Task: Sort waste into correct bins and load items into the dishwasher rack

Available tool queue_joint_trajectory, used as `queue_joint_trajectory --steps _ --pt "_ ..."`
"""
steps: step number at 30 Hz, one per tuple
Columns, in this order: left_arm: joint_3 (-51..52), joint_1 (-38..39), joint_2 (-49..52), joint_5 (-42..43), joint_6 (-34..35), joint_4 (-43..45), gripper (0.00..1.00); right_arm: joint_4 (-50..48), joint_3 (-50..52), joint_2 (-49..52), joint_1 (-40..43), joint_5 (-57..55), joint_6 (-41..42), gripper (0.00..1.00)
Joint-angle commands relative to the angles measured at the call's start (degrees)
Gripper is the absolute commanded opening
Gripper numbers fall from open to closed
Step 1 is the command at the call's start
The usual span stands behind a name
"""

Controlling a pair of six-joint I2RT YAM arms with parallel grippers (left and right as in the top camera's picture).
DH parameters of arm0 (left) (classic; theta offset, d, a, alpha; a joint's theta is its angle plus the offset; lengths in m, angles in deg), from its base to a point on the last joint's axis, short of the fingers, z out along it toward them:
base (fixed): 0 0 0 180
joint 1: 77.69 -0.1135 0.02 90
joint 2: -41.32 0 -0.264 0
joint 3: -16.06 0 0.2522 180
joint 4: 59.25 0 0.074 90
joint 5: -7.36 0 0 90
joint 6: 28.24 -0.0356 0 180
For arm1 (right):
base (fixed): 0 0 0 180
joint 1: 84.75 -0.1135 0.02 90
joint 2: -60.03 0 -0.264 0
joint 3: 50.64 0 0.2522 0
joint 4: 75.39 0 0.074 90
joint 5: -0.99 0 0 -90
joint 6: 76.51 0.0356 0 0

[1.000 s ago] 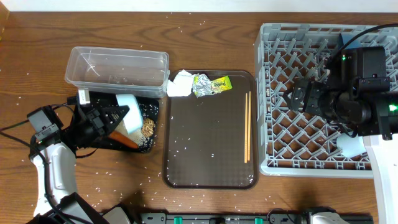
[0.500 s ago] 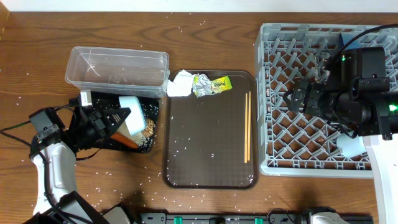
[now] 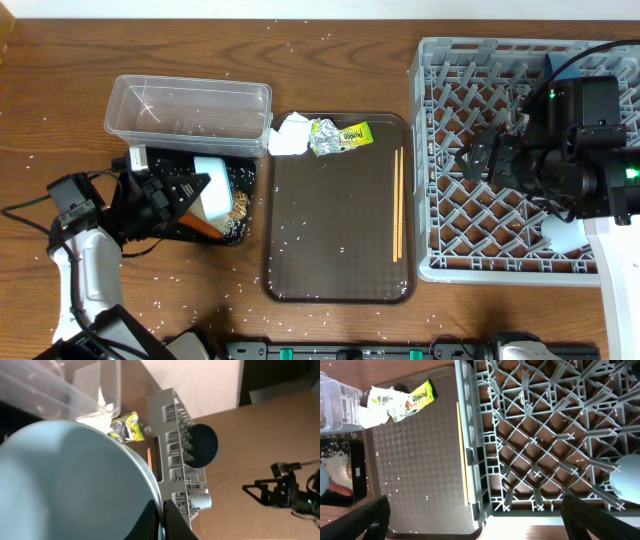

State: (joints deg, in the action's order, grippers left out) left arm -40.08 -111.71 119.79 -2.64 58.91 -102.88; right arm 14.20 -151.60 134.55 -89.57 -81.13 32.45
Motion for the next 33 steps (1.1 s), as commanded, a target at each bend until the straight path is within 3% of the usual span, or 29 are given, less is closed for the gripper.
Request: queue_joint_trajectory --steps 1,2,5,7,9,16,21,25,29,33 --pt "0.15 0.02 0.26 8.02 -3.39 0.61 0.06 0.00 -0.02 -0.28 0.50 -0.37 -0.79 0.99" --pt "0.15 -0.07 0.28 9.20 -4.48 0.81 0.06 0.00 -0.02 -0.28 0.50 -0.39 -0.79 0.99" --pt "0.15 -0.02 0.28 -6.95 4.26 -0.70 0.06 -0.02 -0.02 -0.28 0.50 -0.37 -0.79 0.99" --pt "0.15 -0.02 0.28 -3.89 2.60 -0.87 0.06 0.07 -0.02 -0.28 0.50 -0.37 -0.79 0.99" --pt "0.15 -0.04 0.28 4.63 -2.82 -0.68 0.06 0.31 -0.02 -0.28 0.50 -0.39 -0.81 0.99" --pt "0.13 2.62 -0.39 9.38 0.37 -0.87 0.06 -0.87 -0.02 -0.28 0.50 -0.37 -0.79 0.99" --pt "0.13 10.78 -1.84 8.59 0.35 -1.33 0.06 -1.57 -0.02 -0.28 0.50 -0.37 -0.76 0.99" --pt "0.13 20.65 -2.21 -1.55 0.37 -1.36 0.06 -1.51 -0.02 -0.28 0.52 -0.37 -0.81 0.99" --pt "0.15 32.48 -2.19 -18.80 0.39 -0.85 0.06 -1.49 -0.02 -0.28 0.50 -0.37 -0.81 0.99" --pt "0.13 42.05 -2.19 -30.45 1.73 1.77 0.06 -1.38 -0.02 -0.28 0.50 -0.35 -0.79 0.99"
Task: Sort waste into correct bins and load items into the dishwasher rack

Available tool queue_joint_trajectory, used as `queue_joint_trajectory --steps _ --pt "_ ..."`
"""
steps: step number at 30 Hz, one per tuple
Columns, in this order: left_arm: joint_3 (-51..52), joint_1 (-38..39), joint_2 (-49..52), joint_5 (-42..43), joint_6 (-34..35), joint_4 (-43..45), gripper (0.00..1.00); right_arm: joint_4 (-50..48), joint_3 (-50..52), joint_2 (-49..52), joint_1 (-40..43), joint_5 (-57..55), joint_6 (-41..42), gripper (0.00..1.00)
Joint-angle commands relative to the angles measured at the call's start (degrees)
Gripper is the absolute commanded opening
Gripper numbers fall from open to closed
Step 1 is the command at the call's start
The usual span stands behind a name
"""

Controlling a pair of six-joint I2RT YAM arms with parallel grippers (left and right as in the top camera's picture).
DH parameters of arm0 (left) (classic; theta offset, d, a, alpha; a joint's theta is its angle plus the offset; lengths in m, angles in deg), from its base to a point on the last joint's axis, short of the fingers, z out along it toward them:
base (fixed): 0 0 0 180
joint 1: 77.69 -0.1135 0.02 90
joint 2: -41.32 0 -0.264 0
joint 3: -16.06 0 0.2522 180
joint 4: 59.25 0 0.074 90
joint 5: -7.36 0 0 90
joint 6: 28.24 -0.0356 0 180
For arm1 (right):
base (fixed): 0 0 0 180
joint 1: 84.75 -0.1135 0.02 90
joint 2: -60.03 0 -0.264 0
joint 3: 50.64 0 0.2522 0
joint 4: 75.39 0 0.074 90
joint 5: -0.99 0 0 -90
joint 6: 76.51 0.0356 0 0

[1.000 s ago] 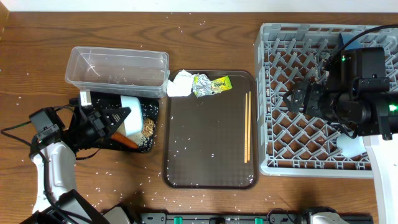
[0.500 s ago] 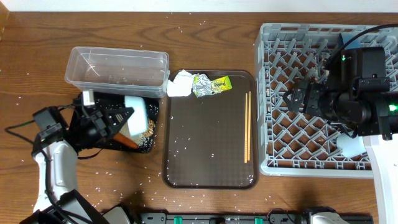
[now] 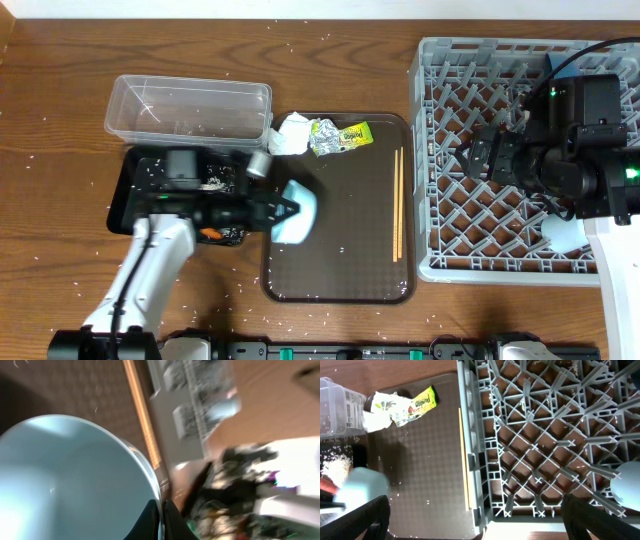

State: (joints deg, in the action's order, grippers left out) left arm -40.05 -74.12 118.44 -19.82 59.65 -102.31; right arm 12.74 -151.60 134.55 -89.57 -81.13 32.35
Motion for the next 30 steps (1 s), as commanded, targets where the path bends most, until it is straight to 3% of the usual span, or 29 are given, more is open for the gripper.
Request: queue_joint_trajectory --steps 1,10,18,20,24,26,30 --pt "0.11 6.75 -0.83 -15.47 1.01 2.19 0.06 0.13 -0.02 -0.28 0.50 -0.35 -0.68 0.99" --pt "0.11 24.20 -0.35 -40.02 3.48 4.98 0.06 0.02 -0.02 -0.28 0.50 -0.35 -0.68 0.99" --pt "0.11 29.70 -0.02 -40.46 4.55 6.01 0.07 0.04 -0.02 -0.28 0.50 -0.35 -0.68 0.99" --pt "0.11 29.79 -0.02 -40.41 5.01 5.92 0.13 0.04 -0.02 -0.28 0.50 -0.37 -0.68 0.99" --pt "0.11 29.79 -0.02 -40.39 5.03 6.03 0.15 0.04 -0.02 -0.28 0.50 -0.37 -0.68 0.99" --pt "0.11 29.79 -0.04 -40.39 5.05 5.88 0.24 0.04 -0.02 -0.28 0.50 -0.37 -0.68 0.99" --pt "0.11 29.79 -0.04 -40.37 5.86 5.60 0.30 -0.02 -0.02 -0.28 0.50 -0.37 -0.66 0.99"
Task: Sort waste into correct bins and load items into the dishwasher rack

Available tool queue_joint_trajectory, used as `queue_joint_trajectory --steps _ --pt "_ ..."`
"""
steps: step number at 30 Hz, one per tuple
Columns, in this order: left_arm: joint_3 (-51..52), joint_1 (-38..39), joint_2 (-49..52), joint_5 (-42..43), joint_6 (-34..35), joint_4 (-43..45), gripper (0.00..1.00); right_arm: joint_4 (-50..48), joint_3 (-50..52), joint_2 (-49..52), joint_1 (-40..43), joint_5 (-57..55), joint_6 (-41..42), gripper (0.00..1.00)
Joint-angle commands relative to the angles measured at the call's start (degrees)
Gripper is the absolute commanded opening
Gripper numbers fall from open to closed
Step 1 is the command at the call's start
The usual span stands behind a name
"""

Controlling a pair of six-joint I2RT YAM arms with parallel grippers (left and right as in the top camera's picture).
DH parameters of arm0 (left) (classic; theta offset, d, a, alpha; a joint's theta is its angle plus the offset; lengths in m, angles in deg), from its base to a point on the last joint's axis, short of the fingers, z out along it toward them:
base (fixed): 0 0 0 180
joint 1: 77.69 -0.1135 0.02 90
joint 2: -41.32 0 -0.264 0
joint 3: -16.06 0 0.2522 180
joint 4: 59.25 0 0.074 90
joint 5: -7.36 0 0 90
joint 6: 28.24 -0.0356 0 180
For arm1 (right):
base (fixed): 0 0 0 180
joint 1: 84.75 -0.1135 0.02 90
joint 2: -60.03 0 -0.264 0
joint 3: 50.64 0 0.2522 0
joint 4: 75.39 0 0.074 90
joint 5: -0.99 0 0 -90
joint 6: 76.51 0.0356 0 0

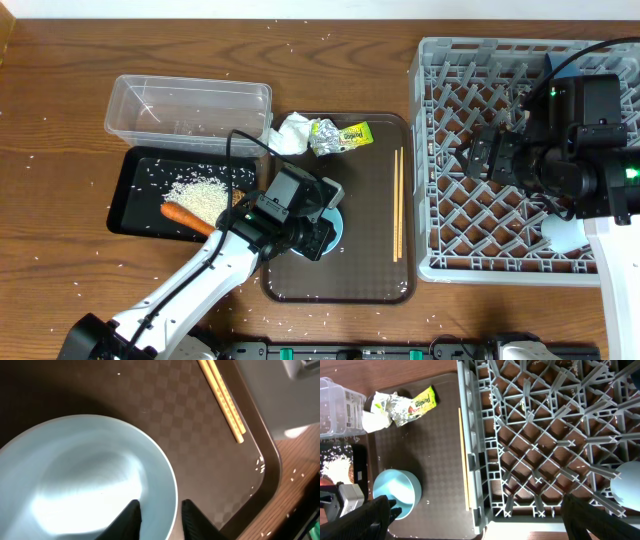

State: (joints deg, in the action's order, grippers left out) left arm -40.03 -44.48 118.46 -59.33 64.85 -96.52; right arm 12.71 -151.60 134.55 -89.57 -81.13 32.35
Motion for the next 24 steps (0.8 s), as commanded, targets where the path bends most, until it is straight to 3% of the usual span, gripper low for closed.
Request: queue_joint_trajectory --steps 1,7,14,21,24 --pt "0.09 0.15 -0.07 -0.85 0.66 -0.50 0.30 -0.02 -0.02 -0.28 0.50 -0.37 -0.66 0.99" --pt "0.04 3.17 -0.04 0.87 0.24 -2.27 0.41 -0.02 -0.02 -0.28 0.50 -0.37 -0.66 0.99" --pt "0.04 10.75 0.92 -9.73 -1.11 -4.31 0.49 -0.20 -0.02 -0.26 0.50 -0.37 -0.66 0.99" --pt "-0.74 11.45 2.10 -11.82 -1.09 -7.67 0.49 0.07 -0.02 -0.26 0.50 -0.37 -0.66 0.99" --pt "-1.09 11.45 2.19 -16.35 -1.62 -9.22 0.49 0.02 -0.02 -0.26 0.50 -0.37 -0.66 0.99"
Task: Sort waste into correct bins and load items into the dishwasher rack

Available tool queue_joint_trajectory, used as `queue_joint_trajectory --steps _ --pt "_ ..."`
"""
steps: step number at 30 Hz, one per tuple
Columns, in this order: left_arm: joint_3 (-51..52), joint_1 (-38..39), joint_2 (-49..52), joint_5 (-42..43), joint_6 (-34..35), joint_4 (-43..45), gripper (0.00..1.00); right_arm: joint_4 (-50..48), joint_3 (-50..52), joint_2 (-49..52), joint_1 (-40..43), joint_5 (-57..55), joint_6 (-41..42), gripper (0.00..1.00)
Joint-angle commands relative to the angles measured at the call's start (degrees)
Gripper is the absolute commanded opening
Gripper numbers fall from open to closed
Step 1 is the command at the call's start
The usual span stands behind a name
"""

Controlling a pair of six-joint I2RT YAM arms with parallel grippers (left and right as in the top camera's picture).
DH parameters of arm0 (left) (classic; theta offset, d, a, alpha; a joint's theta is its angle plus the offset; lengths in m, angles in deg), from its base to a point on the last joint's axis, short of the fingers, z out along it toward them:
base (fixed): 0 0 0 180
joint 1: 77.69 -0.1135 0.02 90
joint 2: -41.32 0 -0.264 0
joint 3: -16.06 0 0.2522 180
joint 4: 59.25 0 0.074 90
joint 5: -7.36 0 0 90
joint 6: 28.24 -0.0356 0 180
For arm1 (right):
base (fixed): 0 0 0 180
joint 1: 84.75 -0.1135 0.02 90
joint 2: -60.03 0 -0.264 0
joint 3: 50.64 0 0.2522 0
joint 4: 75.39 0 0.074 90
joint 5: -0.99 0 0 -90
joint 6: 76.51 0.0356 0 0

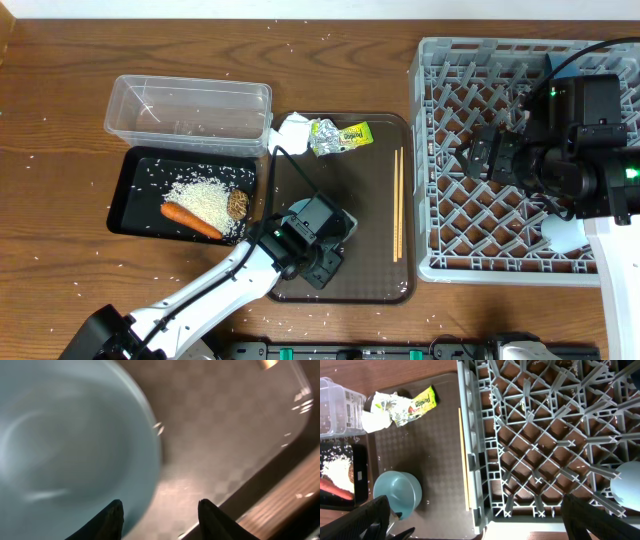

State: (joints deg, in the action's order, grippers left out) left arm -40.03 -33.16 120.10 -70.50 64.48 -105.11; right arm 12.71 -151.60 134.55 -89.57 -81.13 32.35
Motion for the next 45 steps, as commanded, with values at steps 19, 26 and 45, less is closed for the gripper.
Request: queue_joint_trajectory --steps 19,26,45 --pt "-6.43 0.28 10.47 -6.82 -4.76 -2.73 0.06 -0.20 -0.02 -0.26 0.52 -0.70 -0.70 0.99" --pt "-22.08 -0.70 8.22 -4.70 -2.60 -9.05 0.06 0.11 -0.04 -1.03 2.82 -2.32 -0.46 0.99" --pt "-35.50 -13.35 25.33 44.19 52.13 65.79 0.06 4.46 -0.02 -2.99 25.83 -3.15 -0.46 0.99"
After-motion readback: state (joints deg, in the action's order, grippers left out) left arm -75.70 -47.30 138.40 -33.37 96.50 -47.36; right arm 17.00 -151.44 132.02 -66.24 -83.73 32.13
